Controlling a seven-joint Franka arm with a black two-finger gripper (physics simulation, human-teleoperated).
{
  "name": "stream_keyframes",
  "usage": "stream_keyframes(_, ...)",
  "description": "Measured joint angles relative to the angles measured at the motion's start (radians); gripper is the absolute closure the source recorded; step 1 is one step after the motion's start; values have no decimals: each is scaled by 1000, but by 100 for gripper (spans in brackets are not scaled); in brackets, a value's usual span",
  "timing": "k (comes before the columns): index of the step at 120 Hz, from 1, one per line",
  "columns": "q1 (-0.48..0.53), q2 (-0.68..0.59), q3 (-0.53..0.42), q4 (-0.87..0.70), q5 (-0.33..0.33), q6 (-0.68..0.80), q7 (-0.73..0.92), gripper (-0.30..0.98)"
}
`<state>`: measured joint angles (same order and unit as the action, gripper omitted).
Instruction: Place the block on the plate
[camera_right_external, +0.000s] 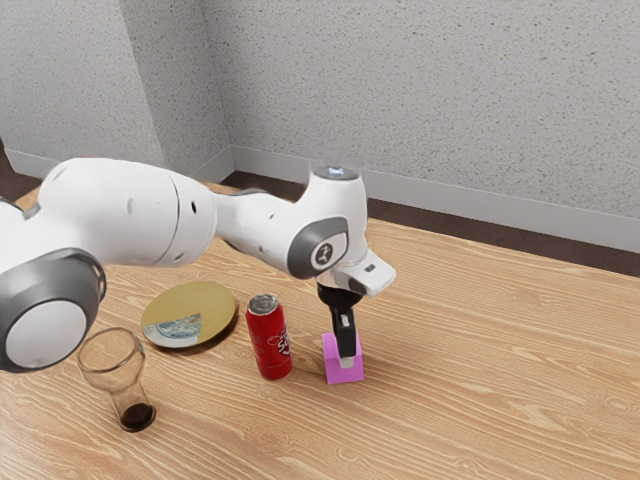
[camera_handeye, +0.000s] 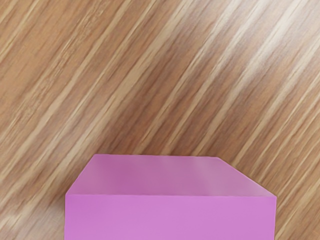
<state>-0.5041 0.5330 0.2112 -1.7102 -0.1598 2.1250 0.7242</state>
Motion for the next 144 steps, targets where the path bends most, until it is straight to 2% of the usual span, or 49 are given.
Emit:
stream_keyframes(32, 2, 31, 0, -7, -17, 36, -7, 0)
stream_keyframes(62, 1, 31, 0, -16, -22, 47, -26, 23)
stream_keyframes(102, -2, -24, 2, -11, -7, 44, -51, 34)
stream_keyframes(123, 2, -57, 17, 135, 22, -40, -60, 34)
stream_keyframes(144, 2, -60, 79, 190, 33, -111, -58, 34)
